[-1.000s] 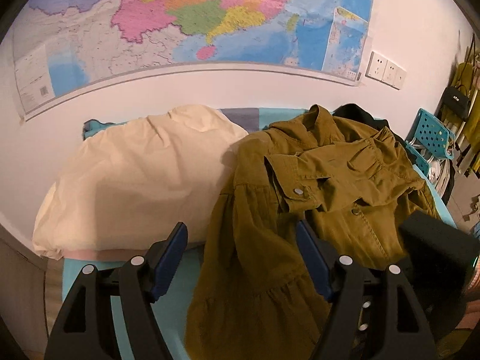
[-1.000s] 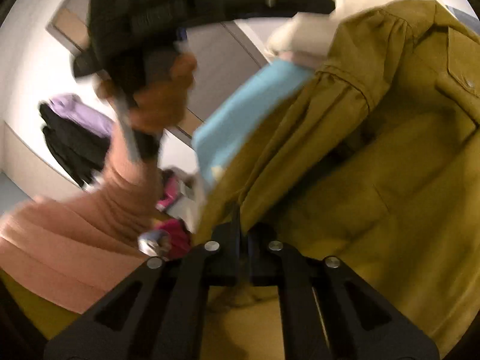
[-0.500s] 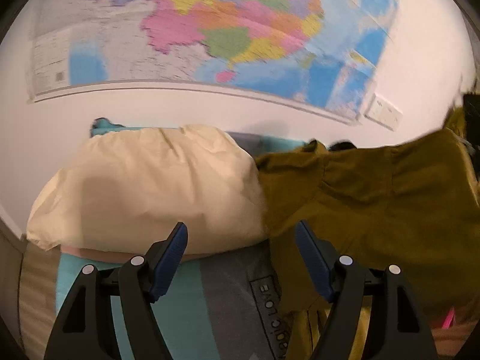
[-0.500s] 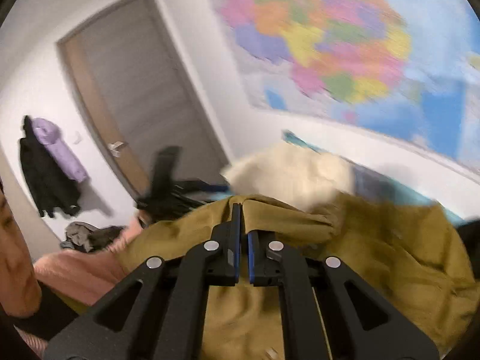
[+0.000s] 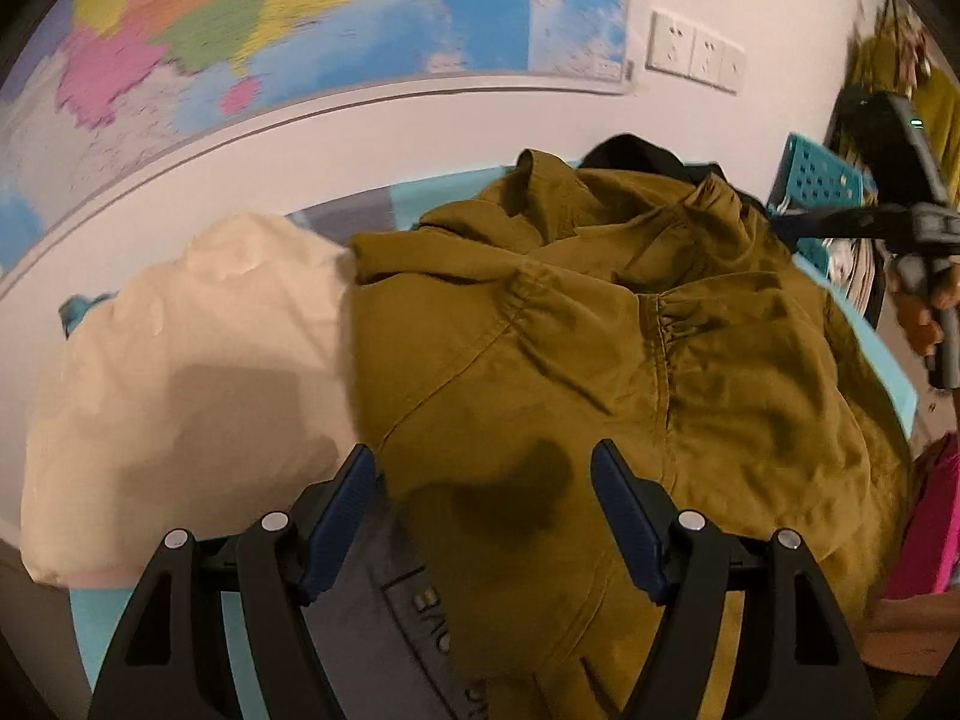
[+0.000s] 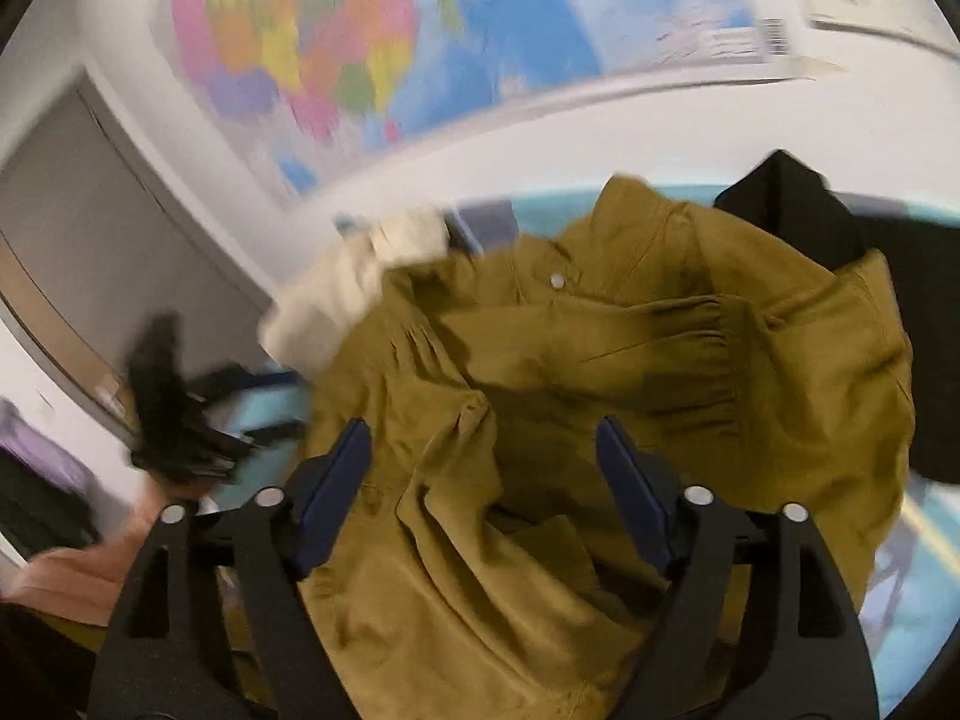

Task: Fold large clothes

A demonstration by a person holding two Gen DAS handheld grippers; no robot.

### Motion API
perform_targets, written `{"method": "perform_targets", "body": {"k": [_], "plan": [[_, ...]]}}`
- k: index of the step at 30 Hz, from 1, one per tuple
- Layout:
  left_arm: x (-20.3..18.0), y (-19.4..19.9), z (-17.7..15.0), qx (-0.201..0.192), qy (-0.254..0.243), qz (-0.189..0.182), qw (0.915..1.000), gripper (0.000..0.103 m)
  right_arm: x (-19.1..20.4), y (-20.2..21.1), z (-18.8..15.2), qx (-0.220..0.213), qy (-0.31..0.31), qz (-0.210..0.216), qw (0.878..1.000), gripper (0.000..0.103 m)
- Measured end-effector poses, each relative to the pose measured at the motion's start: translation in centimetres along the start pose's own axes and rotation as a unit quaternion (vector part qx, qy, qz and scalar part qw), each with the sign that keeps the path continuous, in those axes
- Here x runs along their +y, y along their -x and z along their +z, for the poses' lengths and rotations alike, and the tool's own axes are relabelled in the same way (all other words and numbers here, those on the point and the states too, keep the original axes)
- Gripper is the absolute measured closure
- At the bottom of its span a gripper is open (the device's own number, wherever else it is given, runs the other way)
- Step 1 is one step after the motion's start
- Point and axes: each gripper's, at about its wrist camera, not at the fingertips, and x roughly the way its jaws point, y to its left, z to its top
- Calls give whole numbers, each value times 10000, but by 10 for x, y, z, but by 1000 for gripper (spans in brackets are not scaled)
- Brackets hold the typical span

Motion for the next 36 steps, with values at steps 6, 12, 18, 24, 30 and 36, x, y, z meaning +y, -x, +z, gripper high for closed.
{"method": "perform_targets", "body": {"k": [6, 12, 18, 24, 30, 36], "plan": [[-15, -25, 27, 32, -164, 19, 9999, 31, -19, 27, -67, -43, -317, 135, 9994, 18], [-25, -74, 59, 336, 53, -87, 9994, 52, -11, -7, -109, 206, -490, 418, 9977, 40], [-13, -78, 73, 145, 511, 112, 9985, 93, 19, 44, -79, -633, -92, -122, 9979, 92], [3, -46, 94, -801, 916, 657, 9904, 101, 82, 84, -24, -1229, 1270, -2269, 9578, 85], [11, -63, 83, -461, 1008, 677, 9915, 97, 51, 33, -10, -748, 1267, -2410, 9593, 41], [5, -57, 55, -423, 481, 694, 9955, 63, -13, 51, -31, -939, 136, -2057, 9740, 35]]}}
